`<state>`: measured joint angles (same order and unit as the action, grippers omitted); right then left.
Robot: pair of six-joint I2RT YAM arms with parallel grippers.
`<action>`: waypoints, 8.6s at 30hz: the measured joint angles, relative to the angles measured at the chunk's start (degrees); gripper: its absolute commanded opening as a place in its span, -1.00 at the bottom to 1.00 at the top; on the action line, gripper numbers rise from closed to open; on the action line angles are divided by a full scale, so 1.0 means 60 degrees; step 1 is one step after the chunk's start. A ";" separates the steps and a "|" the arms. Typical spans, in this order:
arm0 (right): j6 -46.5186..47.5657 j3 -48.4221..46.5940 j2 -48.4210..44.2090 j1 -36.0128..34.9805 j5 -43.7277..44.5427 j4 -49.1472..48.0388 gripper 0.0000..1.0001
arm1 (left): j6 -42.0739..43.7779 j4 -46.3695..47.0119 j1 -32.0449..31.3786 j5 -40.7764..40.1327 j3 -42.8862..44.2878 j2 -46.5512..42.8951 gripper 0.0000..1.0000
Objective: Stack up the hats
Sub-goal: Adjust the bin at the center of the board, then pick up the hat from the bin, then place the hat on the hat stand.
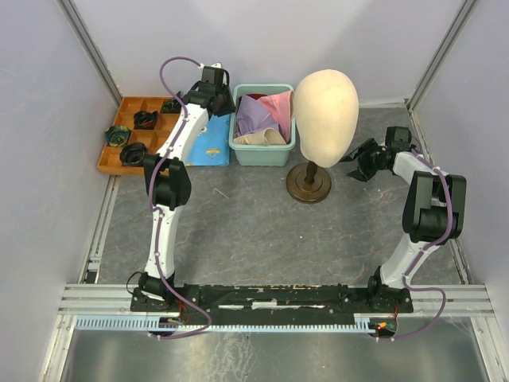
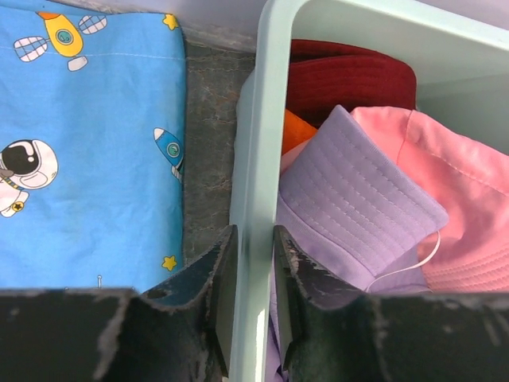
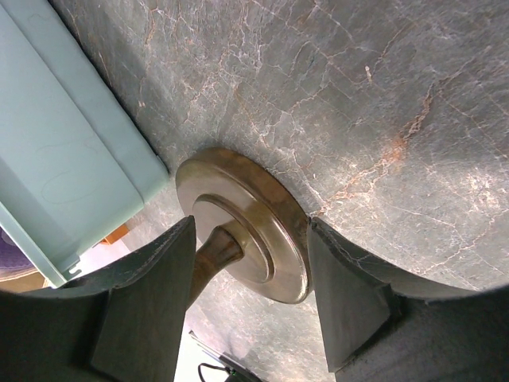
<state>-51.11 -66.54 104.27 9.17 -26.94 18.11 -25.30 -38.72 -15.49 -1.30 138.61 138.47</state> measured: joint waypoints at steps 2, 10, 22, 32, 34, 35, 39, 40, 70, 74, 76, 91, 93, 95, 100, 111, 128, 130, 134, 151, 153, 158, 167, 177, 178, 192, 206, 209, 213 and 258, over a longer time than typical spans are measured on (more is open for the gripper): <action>0.0000 0.0000 0.0000 0.0000 0.0000 0.0000 0.31 | 0.0007 0.0011 -0.0004 0.0018 0.0000 0.0000 -0.42; 0.0000 0.0000 0.0000 0.0000 -0.0015 0.0000 0.30 | 0.0011 -0.0018 0.0025 0.0302 0.0000 0.0033 -0.56; -0.0004 0.0000 0.0000 0.0000 -0.0055 -0.0007 0.30 | 0.0011 0.0011 0.0051 0.0703 0.0000 0.0058 -0.94; -0.0007 0.0000 0.0000 0.0000 -0.0095 -0.0022 0.30 | 0.0015 -0.0714 0.0091 0.0984 -0.0025 -0.0193 -0.94; -0.0011 0.0000 0.0000 0.0000 -0.0113 -0.0044 0.30 | 0.0015 -0.0947 0.0113 0.0998 -0.0040 -0.0299 -0.94; -0.0015 0.0000 0.0000 0.0000 -0.0131 -0.0058 0.30 | 0.0015 -0.1053 0.0113 0.1013 -0.0040 -0.0361 -0.94; -0.0033 0.0004 0.0000 0.0000 -0.0193 -0.0080 0.30 | 0.0087 -0.1413 0.0146 0.1042 -0.0040 -0.0707 -0.94; -0.0033 0.0007 0.0000 0.0000 -0.0211 -0.0080 0.30 | 0.0138 -0.1526 0.0157 0.1049 -0.0040 -0.0809 -0.94; 0.0044 0.0127 -0.0033 -0.0007 -0.0259 -0.0004 0.28 | 0.0801 -0.1625 0.2688 0.2470 -0.0492 -0.1479 -0.94; 0.0036 0.0127 -0.0033 -0.0011 -0.0259 -0.0004 0.28 | 0.0780 -0.1140 0.2426 0.2758 -0.0561 -0.1479 -0.94; 0.0036 0.0127 -0.0033 -0.0015 -0.0255 -0.0007 0.28 | 0.0747 -0.0849 0.2255 0.2805 -0.0699 -0.1512 -0.94; 0.0102 0.0127 -0.0033 -0.0029 -0.0277 -0.0004 0.28 | -0.0543 0.0484 0.0656 0.3249 -0.1767 -0.1603 -0.94; 0.0120 0.0127 -0.0033 -0.0029 -0.0291 -0.0004 0.28 | -0.0699 0.0678 0.0670 0.3235 -0.1880 -0.1603 -0.94; 0.0164 0.0127 -0.0033 -0.0029 -0.0295 0.0000 0.28 | -0.0816 0.0841 0.0696 0.3206 -0.1989 -0.1603 -0.94; 0.0270 0.0127 -0.0033 -0.0025 -0.0295 0.0087 0.28 | -0.1053 0.1304 0.0790 0.2871 -0.2408 -0.1603 -0.94; 0.0437 0.0127 -0.0033 -0.0022 -0.0291 0.0219 0.30 | -0.1443 0.2299 0.0882 0.2175 -0.3330 -0.1526 -0.53; 0.0503 0.0127 -0.0033 -0.0022 -0.0291 0.0317 0.31 | -0.1457 0.2004 0.0834 0.3045 -0.2208 -0.2029 -0.06; 0.0506 0.0127 -0.0033 -0.0022 -0.0291 0.0331 0.32 | -0.1464 0.2000 0.0823 0.3191 -0.1963 -0.1942 -0.05; 0.0565 0.0127 -0.0033 -0.0022 -0.0291 0.0404 0.32 | -0.1588 0.2087 0.0761 0.3475 -0.1075 -0.1406 -0.03; 0.0688 -0.0138 -0.0033 0.0127 -0.0291 0.0568 0.34 | -0.1617 0.1472 0.0058 0.3034 -0.0131 0.0164 0.11; 0.0703 -0.0138 -0.0033 0.0146 -0.0291 0.0565 0.34 | -0.1545 0.1410 -0.0029 0.2936 0.0004 0.0222 0.90; 0.0758 -0.0138 -0.0033 0.0193 -0.0295 0.0568 0.35 | -0.1264 0.1228 -0.0222 0.2514 0.0127 0.0270 0.98; 0.0758 -0.0138 -0.0033 0.0233 -0.0393 0.0561 0.35 | -0.1038 0.0499 -0.0426 0.1166 0.0310 0.0270 0.98; 0.0845 -0.0117 -0.0033 0.0339 -0.0474 0.0565 0.35 | -0.1162 0.0069 -0.0528 -0.0197 0.0543 0.0291 0.82; 0.0856 -0.0113 -0.0033 0.0364 -0.0481 0.0561 0.35 | -0.1169 0.0069 -0.0528 -0.0200 0.0557 0.0306 0.82; 0.0929 0.0120 -0.0146 0.0823 -0.0703 0.0514 0.35 | -0.1650 0.0463 -0.0539 -0.0004 0.0783 0.0780 0.36; 0.0925 0.0131 -0.0149 0.0991 -0.0943 0.0346 0.35 | -0.1971 0.0430 -0.0430 0.0168 0.0783 0.1217 -0.94; 0.0929 0.0131 -0.0149 0.0991 -0.0980 0.0350 0.34 | -0.1971 0.0452 -0.0412 0.0317 0.0783 0.1202 -0.94; 0.0973 0.0131 -0.0229 0.0991 -0.1009 0.0419 0.34 | -0.1971 0.0433 -0.0313 0.0637 0.0481 0.0765 -0.94; 0.4153 -0.8357 -0.3089 -0.5756 -0.0838 0.2382 0.55 | -0.4309 0.0459 0.0313 0.5297 -0.0204 -0.6091 -0.94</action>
<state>-26.20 -116.68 85.73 -25.36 -31.97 32.40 -51.16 -35.97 -13.61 30.48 137.38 101.93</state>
